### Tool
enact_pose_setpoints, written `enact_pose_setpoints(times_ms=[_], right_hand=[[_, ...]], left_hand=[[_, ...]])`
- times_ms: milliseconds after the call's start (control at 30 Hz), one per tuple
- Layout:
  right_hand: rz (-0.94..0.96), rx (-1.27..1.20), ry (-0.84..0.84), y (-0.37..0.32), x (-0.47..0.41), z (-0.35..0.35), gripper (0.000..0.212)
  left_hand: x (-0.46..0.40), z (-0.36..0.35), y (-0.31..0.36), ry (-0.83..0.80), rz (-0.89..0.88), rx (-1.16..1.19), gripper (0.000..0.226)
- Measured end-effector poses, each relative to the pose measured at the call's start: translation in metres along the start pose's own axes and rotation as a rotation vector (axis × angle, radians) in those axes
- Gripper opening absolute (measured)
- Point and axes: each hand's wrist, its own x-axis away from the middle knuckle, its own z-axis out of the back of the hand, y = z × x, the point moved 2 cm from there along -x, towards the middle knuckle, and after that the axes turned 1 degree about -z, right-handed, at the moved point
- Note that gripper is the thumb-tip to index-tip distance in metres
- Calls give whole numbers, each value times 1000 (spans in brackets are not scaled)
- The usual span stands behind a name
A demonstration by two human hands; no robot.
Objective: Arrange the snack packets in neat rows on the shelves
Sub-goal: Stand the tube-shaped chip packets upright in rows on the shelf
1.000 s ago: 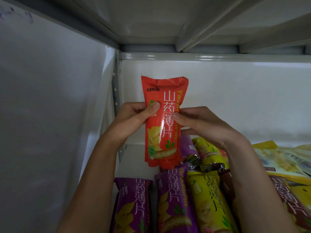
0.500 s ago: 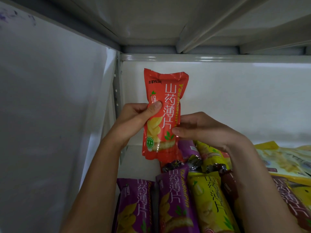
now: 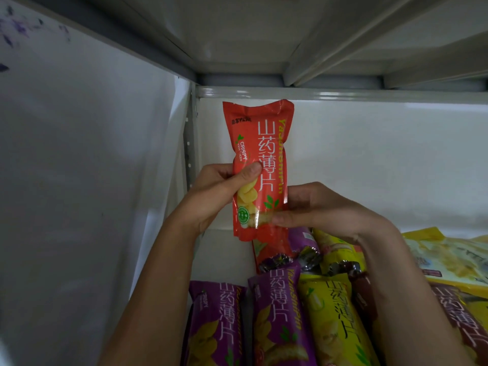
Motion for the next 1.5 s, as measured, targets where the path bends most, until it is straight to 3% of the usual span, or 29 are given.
enact_pose_setpoints(times_ms=[300, 467, 567, 733, 900, 1100, 1300, 1500], right_hand=[[8, 6, 89, 5, -3, 4, 36], [-82, 50, 34, 6, -2, 2, 49], [-99, 43, 88, 9, -3, 4, 40], [-140, 69, 162, 10, -4, 6, 34], [-175, -52, 188, 11, -6, 6, 55], [-153, -105, 328, 12, -7, 10, 31], [-144, -184, 327, 13, -7, 11, 56], [-92, -258, 560, 10, -9, 14, 44]], left_hand=[[-1, 4, -8, -85, 106, 8, 63], [-2, 5, -10, -52, 133, -64, 62], [-3, 2, -13, -55, 140, -57, 73], [-1, 2, -18, -152, 217, -46, 61], [-2, 3, -22, -119, 234, -84, 59], [-1, 2, -26, -230, 259, -20, 54], [-4, 1, -30, -262, 266, -64, 55], [-2, 0, -30, -335, 268, -171, 61]])
